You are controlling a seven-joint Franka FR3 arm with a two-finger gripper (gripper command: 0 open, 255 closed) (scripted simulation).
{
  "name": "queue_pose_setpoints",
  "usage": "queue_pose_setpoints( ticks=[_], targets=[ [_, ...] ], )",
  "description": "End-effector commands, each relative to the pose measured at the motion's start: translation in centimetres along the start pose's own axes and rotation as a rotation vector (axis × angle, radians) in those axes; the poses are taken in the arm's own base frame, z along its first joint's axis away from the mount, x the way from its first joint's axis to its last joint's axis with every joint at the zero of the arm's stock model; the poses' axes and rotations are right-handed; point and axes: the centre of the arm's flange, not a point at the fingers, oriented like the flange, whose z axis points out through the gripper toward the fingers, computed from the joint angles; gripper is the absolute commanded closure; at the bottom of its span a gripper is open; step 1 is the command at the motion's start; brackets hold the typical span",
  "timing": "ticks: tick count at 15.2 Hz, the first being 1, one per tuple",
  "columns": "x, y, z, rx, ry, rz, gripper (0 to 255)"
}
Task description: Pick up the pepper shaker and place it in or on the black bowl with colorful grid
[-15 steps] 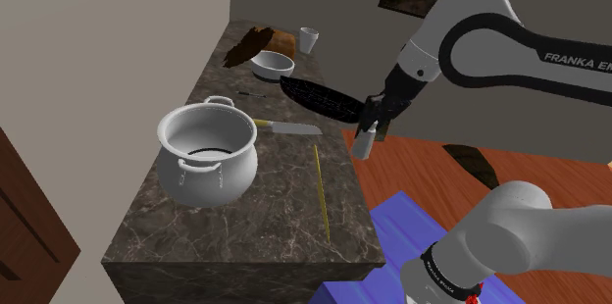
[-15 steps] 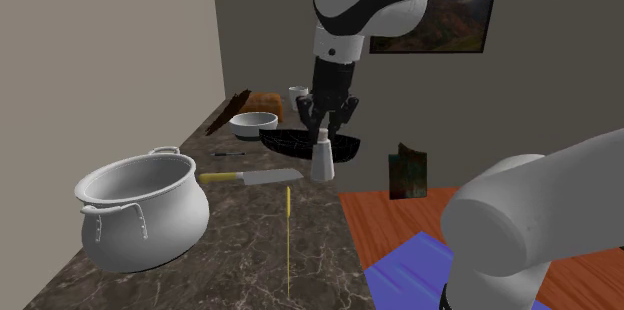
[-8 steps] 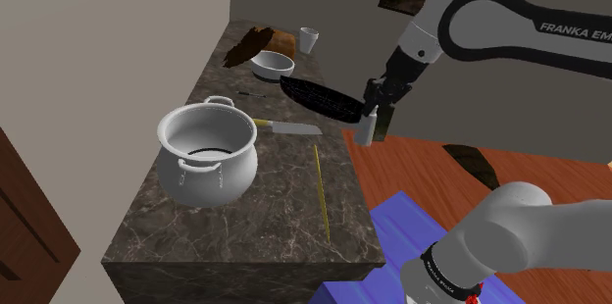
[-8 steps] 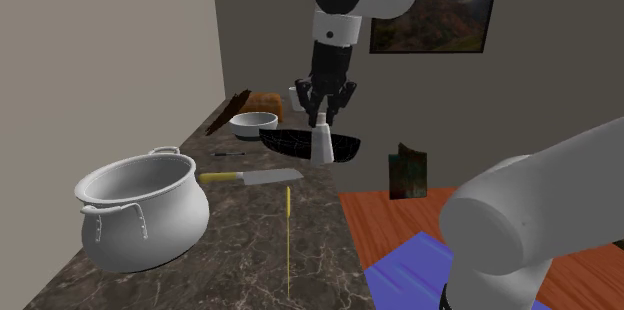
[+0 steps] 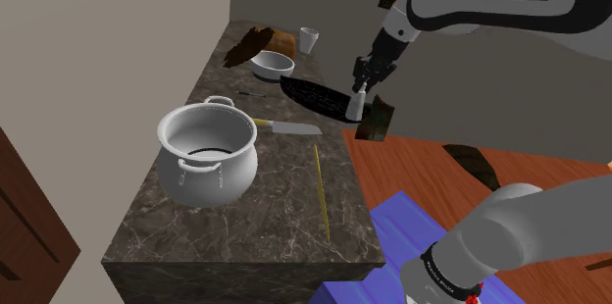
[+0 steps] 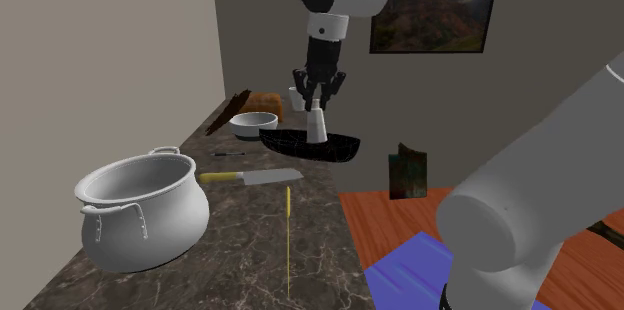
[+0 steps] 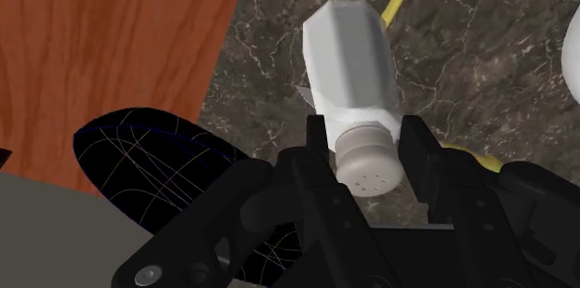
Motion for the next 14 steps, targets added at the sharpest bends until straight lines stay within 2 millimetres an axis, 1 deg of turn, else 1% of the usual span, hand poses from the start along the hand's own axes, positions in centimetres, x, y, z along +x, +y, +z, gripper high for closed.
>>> queue_pose_setpoints(
  ticks=[1, 14],
  targets=[
    [2.5, 1.0, 0.0, -0.001, 0.000, 0.000, 255],
    [18.4, 7.5, 0.3, -0.001, 0.000, 0.000, 255]
  ],
)
